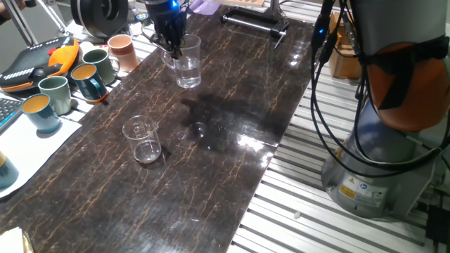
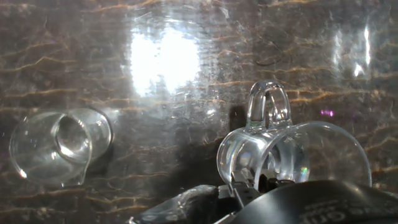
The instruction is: Pour the water from one cup into another empty cup
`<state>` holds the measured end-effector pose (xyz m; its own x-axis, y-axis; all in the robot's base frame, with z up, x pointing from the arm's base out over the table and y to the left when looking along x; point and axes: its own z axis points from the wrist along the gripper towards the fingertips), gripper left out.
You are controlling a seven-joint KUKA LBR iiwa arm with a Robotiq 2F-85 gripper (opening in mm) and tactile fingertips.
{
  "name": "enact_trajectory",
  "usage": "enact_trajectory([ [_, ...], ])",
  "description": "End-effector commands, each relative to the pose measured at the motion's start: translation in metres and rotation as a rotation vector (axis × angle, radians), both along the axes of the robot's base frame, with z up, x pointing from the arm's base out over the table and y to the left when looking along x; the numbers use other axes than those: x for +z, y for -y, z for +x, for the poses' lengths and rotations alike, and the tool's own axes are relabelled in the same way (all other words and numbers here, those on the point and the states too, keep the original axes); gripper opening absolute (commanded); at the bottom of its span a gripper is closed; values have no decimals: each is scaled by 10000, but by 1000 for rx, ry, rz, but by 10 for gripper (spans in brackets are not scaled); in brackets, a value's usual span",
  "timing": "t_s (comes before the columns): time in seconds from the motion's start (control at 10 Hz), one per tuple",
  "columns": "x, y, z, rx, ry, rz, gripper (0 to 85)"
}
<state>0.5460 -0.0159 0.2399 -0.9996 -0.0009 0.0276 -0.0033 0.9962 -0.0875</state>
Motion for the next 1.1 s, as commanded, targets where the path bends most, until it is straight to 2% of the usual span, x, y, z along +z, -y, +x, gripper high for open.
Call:
enact_trajectory([
  [0.0,-1,1,0,25,-2,1,7],
  [0.2,-1,1,0,62,-15,-10,7],
  [0.4,-1,1,0,74,-22,23,7],
  [0.5,-1,1,0,72,-27,26,7],
  [0.6,11,-58,11,61,-45,58,7],
  [0.7,41,-187,24,48,-53,72,7],
  [1.0,176,-636,43,-22,-54,74,7],
])
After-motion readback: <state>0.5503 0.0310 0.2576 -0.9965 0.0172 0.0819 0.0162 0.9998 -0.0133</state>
